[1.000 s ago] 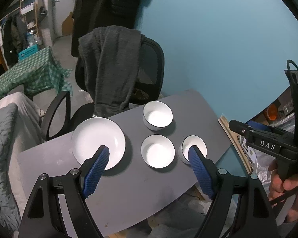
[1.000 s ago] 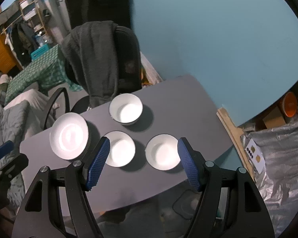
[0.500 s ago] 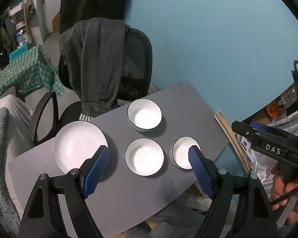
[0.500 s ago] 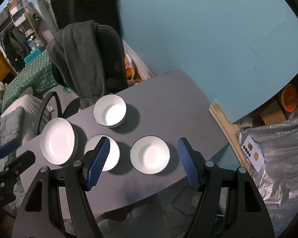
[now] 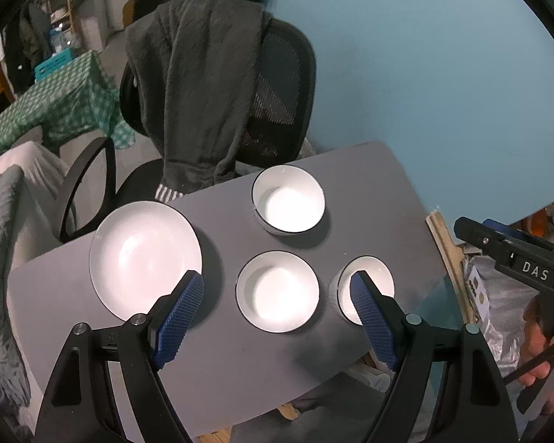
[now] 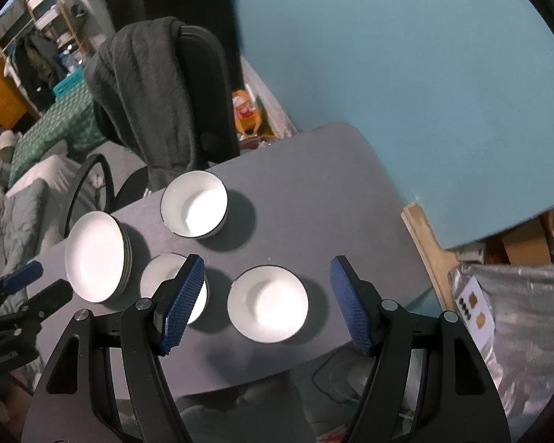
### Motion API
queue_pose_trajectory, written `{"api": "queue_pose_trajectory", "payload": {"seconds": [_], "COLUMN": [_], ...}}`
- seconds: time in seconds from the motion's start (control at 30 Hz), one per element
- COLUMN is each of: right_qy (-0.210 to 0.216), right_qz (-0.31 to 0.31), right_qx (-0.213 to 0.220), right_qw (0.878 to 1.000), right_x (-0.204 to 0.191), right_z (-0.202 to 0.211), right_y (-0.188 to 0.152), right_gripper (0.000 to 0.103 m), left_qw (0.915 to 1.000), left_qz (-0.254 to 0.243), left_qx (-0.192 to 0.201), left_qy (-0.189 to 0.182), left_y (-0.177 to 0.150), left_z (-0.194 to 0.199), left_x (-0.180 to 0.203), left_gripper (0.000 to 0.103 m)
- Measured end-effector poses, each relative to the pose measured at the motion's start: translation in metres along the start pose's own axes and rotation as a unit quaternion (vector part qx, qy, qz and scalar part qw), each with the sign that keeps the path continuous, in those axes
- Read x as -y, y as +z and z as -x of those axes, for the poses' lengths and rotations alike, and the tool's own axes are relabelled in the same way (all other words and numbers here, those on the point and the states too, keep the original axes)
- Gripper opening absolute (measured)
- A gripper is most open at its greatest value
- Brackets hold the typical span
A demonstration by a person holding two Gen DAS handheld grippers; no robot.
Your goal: Organize plates and bowls
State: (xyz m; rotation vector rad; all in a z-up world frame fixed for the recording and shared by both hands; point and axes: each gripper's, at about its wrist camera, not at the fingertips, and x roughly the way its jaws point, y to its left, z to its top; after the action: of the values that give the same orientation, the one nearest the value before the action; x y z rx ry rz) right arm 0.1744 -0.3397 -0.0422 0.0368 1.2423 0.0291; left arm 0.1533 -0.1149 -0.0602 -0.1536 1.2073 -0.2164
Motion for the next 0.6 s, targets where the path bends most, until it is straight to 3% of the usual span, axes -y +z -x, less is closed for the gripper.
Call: {"api": "queue_pose_trajectory", "payload": {"seconds": [0.6], "right_qy": [0.052], "right_qz": [0.088], "right_qx": [-0.070], "right_qw": [0.992], "right_x": [-0.009], "right_z": [-0.086], "right_y": [0.021], "right_gripper": [0.070], "left_qw": [0.9955], "left_qz": [0.089], "left_qx": [-0.031], "left_qy": [0.009], "left_y": [-0.012], "left_z": [-0.066], "left_x": [-0.018], "left_gripper": [0.083]}}
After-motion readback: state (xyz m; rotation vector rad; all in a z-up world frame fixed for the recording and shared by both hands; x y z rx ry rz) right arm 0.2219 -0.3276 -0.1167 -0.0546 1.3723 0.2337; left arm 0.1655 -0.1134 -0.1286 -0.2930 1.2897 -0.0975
